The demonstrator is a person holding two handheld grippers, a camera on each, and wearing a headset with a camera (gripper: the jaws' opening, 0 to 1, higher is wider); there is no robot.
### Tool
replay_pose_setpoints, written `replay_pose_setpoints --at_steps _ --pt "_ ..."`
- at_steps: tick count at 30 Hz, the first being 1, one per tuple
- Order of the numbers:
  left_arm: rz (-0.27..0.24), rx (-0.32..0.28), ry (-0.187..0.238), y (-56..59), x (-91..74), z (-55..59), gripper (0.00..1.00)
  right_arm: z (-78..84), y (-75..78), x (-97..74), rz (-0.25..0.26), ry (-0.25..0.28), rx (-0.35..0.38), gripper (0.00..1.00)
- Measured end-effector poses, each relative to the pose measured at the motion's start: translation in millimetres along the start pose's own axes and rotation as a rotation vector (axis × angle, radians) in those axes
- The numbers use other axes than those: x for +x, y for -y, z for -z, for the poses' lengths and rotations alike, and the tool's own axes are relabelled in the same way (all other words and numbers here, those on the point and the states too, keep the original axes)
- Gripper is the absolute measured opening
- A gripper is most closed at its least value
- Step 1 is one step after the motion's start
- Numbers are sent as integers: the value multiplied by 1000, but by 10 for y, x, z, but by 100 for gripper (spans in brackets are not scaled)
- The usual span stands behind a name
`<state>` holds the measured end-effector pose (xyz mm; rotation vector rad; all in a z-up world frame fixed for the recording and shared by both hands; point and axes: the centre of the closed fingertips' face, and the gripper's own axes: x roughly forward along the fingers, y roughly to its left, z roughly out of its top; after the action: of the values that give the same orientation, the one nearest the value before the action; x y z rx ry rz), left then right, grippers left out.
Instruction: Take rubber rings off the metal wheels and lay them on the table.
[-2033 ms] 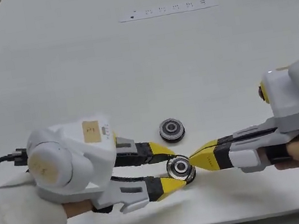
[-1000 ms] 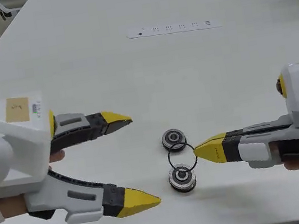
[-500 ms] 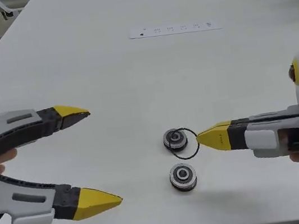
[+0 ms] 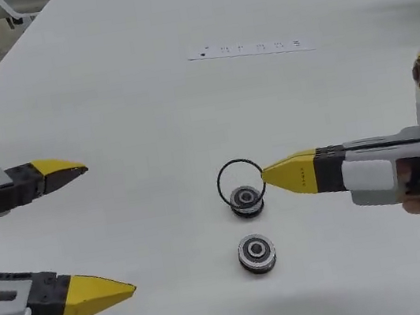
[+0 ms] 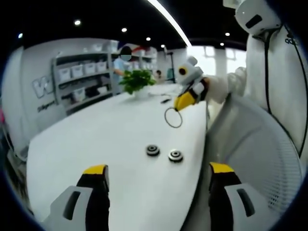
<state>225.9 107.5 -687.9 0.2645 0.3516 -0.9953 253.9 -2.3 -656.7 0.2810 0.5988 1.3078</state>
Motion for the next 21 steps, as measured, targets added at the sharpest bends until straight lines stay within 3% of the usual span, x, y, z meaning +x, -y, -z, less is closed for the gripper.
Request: replay_pose_setpoints --at_steps 5,14,18,21 --pt "-1 -13 0 54 -29 52 86 -66 -133 99 -36 -19 -36 0" --pt "-37 -40 6 27 -114 126 87 -226 -296 206 -74 -35 -83 0" --pt "-45 -46 10 27 -132 137 87 -271 -386 276 -78 -67 -151 0" --pt "-47 -49 12 38 -141 146 87 -299 -463 333 -92 -81 -162 0"
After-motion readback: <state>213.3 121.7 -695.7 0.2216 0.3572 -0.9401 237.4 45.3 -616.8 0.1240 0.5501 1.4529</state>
